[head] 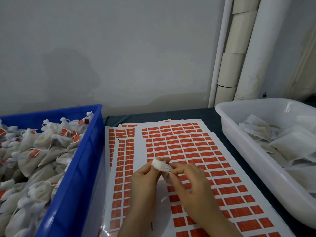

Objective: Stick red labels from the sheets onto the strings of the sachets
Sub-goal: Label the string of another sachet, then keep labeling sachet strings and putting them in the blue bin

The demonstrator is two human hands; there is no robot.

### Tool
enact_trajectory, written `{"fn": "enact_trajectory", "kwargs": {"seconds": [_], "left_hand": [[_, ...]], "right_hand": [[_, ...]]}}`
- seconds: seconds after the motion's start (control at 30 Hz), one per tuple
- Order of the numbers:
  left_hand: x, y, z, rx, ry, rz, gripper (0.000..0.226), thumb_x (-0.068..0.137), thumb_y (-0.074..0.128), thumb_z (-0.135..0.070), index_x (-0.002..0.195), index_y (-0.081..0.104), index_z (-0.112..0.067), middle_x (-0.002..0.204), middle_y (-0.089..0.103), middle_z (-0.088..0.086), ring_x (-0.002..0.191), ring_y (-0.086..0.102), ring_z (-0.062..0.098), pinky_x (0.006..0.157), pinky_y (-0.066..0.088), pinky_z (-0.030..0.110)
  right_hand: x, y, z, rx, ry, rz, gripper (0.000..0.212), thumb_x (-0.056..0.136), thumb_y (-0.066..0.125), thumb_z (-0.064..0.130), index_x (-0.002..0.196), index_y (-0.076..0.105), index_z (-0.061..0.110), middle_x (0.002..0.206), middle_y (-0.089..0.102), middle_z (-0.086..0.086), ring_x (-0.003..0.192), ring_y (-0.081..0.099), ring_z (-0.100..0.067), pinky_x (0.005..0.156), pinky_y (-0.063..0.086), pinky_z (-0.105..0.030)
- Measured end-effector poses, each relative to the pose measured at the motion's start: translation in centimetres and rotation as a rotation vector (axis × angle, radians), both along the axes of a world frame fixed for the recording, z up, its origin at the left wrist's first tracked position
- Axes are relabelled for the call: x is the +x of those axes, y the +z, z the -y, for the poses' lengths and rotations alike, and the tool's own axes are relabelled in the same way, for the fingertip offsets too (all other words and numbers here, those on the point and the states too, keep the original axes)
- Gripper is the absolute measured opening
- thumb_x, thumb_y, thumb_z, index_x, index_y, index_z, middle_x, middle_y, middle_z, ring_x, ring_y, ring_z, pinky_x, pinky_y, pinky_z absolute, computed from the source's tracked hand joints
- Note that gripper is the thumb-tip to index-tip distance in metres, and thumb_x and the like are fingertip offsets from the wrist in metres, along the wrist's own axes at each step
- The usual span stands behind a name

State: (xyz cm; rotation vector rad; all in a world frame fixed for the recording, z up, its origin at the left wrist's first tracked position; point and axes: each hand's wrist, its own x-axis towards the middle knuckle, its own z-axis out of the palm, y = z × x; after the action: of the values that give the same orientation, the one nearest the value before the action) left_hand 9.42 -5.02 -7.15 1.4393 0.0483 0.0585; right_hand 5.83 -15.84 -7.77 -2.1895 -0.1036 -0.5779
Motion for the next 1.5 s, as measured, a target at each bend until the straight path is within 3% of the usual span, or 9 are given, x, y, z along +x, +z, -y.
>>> {"fn": "enact_trajectory", "kwargs": {"seconds": [0.1,0.23,0.6,0.7,0.8,0.93,1.03,1.3,1.5], "left_hand": [[-0.1,0.3,-0.1,0.021,-0.085,0.038,0.018,0.078,0.057,-0.043,0.074,0.074,-0.042,0.079,0.074,-0.01,0.081,0.07,0.01,0.065,0.053,0.017],[0.2,0.1,-0.3,0.068,-0.142,-0.005,0.029,0.065,0.058,-0.051,0.071,0.077,-0.03,0.076,0.074,-0.005,0.076,0.07,0.011,0.062,0.052,0.016],[0.1,0.1,-0.6,0.281,-0.344,0.006,0.019,0.073,0.071,-0.033,0.056,0.073,-0.041,0.066,0.071,-0.016,0.07,0.065,-0.005,0.052,0.046,0.005],[-0.1,0.4,-0.7,0.234,-0.367,0.03,0.006,0.062,0.068,-0.041,0.063,0.075,-0.041,0.073,0.073,-0.014,0.076,0.067,-0.002,0.056,0.047,0.006],[0.1,0.3,-0.6,0.243,-0.381,0.023,0.013,0.073,0.072,-0.03,0.066,0.075,-0.041,0.074,0.073,-0.013,0.077,0.067,-0.001,0.057,0.048,0.007],[0.3,0.0,-0.6,0.282,-0.338,0.002,0.022,0.083,0.068,-0.024,0.066,0.075,-0.036,0.073,0.072,-0.012,0.075,0.067,0.001,0.056,0.048,0.008],[0.2,0.1,-0.6,0.273,-0.3,0.002,0.02,0.086,0.065,-0.023,0.07,0.074,-0.03,0.074,0.072,-0.012,0.075,0.067,0.0,0.055,0.048,0.008],[-0.2,-0.3,0.2,0.174,-0.253,0.012,0.012,0.091,0.055,-0.026,0.084,0.064,-0.022,0.075,0.068,-0.011,0.074,0.065,0.005,0.06,0.048,0.01],[-0.1,-0.2,0.4,0.008,-0.162,-0.002,0.011,0.087,0.058,-0.027,0.081,0.067,-0.022,0.075,0.069,-0.004,0.075,0.067,0.015,0.065,0.053,0.019]], "right_hand": [[0.1,0.2,0.7,0.142,0.003,-0.044,0.012,0.076,0.042,0.054,0.079,0.049,0.045,0.085,0.053,0.034,0.091,0.052,0.013,0.065,0.042,0.0],[0.0,0.7,1.2,0.165,-0.019,0.003,0.006,0.081,0.051,0.039,0.078,0.05,0.044,0.079,0.058,0.025,0.09,0.051,0.015,0.069,0.041,0.001],[0.2,-0.1,1.8,-0.178,-0.066,0.255,0.01,0.074,0.068,0.009,0.082,0.07,0.013,0.078,0.067,0.002,0.067,0.053,0.005,0.069,0.03,0.011],[0.3,-0.2,1.8,-0.17,-0.046,0.252,0.013,0.073,0.066,0.009,0.085,0.07,0.013,0.078,0.069,0.002,0.069,0.054,0.004,0.065,0.033,0.01],[0.4,-0.4,1.6,-0.13,-0.066,0.225,0.015,0.076,0.068,0.011,0.09,0.071,0.015,0.082,0.071,0.003,0.065,0.048,0.011,0.054,0.026,0.011],[0.3,-0.3,1.5,0.053,-0.034,0.041,0.021,0.08,0.042,0.054,0.099,0.049,0.053,0.102,0.051,0.038,0.083,0.052,0.017,0.065,0.035,0.007],[0.2,-0.2,1.2,0.002,0.041,0.005,0.015,0.078,0.04,0.065,0.092,0.043,0.06,0.097,0.043,0.046,0.096,0.047,0.02,0.068,0.037,0.007],[0.1,-0.2,1.2,0.164,-0.07,0.031,0.01,0.078,0.052,0.048,0.08,0.051,0.038,0.083,0.058,0.024,0.089,0.054,0.013,0.061,0.043,0.0],[0.2,-0.2,1.4,0.281,0.005,-0.121,0.01,0.082,0.065,0.031,0.078,0.055,0.03,0.075,0.063,0.021,0.081,0.058,0.01,0.059,0.045,-0.003]]}}
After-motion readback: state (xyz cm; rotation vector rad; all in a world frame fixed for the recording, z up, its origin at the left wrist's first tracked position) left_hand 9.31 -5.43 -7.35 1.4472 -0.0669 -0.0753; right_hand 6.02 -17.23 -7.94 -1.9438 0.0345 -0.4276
